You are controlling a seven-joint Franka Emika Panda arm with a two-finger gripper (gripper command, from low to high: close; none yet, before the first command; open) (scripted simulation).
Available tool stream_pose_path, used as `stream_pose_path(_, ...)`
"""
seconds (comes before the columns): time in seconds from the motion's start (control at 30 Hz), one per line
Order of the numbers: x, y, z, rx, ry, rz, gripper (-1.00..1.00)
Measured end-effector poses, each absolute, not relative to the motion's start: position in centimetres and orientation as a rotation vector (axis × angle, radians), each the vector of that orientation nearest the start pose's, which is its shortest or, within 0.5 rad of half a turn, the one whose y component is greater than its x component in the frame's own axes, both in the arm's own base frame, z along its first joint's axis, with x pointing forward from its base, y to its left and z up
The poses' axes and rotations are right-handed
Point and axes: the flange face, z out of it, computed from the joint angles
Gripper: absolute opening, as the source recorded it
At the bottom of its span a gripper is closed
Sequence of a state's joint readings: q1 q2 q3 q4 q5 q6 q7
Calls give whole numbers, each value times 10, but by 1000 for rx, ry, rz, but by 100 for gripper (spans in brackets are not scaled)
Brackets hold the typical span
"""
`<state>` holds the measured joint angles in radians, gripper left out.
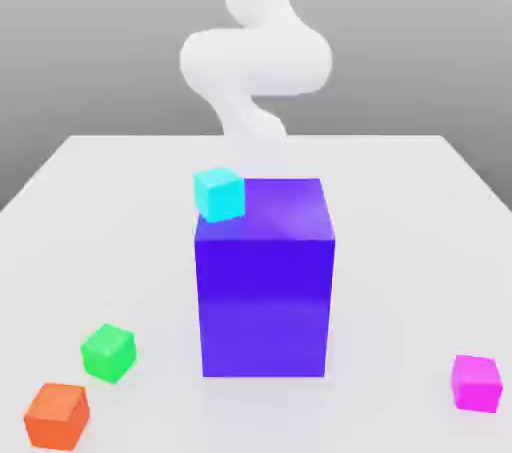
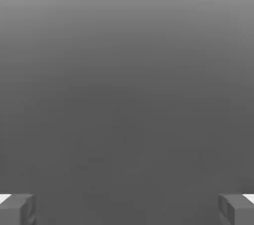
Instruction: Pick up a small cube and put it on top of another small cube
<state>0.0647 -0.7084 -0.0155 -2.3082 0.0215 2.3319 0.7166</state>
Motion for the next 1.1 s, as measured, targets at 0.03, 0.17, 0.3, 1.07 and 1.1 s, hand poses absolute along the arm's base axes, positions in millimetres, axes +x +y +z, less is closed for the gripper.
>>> stream_pose_path(0.03,393,26,662,-2573,829,-899,0)
stream_pose_path(0.17,435,64,600,-2704,588,-755,0)
stream_pose_path(0.3,463,108,532,-2809,341,-617,0)
stream_pose_path(1.07,412,281,137,-2990,-964,-2,0)
stream_pose_path(1.1,411,281,130,-2990,-964,-1,-100)
